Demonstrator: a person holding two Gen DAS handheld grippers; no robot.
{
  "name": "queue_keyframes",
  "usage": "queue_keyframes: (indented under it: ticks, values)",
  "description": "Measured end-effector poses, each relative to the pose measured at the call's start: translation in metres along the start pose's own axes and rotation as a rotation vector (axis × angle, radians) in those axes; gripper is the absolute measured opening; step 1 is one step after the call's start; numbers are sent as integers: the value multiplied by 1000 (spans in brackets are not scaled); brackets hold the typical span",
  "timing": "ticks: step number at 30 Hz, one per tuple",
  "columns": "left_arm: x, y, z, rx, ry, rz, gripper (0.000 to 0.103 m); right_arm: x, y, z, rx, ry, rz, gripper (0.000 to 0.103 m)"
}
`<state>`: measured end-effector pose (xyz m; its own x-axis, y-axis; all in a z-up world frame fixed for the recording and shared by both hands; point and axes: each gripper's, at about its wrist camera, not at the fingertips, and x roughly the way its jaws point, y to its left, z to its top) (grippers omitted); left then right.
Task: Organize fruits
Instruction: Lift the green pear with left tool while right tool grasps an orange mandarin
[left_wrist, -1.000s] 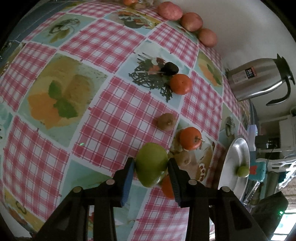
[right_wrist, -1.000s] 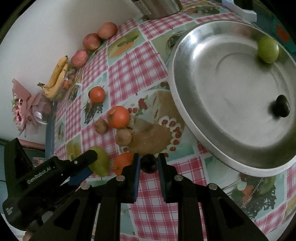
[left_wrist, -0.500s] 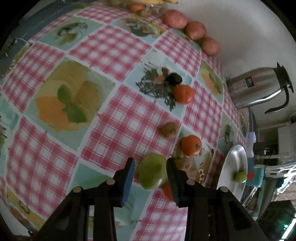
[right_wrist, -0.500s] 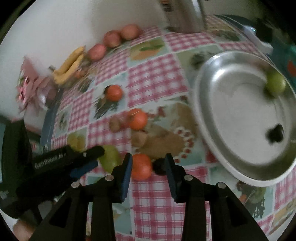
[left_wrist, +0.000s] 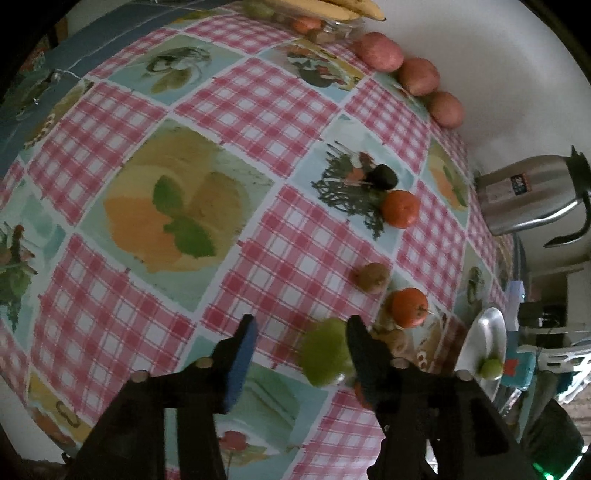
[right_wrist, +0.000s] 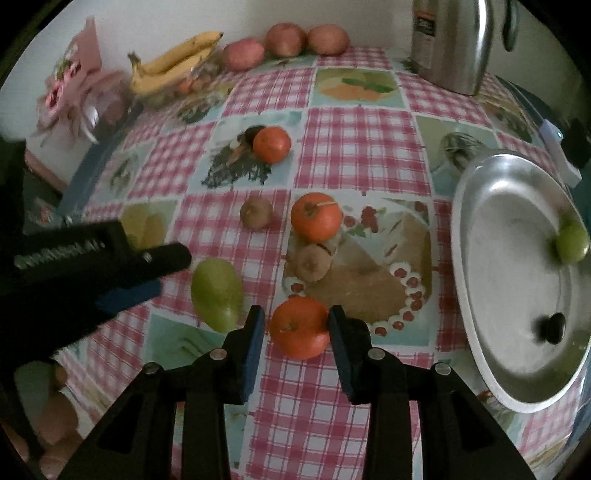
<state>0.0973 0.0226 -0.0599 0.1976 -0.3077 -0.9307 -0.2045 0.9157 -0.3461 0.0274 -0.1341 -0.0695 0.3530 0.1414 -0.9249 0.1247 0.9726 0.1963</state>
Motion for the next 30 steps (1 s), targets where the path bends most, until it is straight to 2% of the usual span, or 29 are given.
queue_keyframes:
  ticks: [7,13,27,30]
  values:
    - [5,-5,-2,27,16,12,60,7,11,1,-83,-1,-69,37]
    - [7,-6,-2,25,18,15,63,12,17,3,-113,0,-91,39]
    - [13,-10,-2,43,39,9,67,16,13,2,-109,8,-75,41]
    - [14,-12,-2,49,40,3,67,13,9,1,-81,6,-35,40]
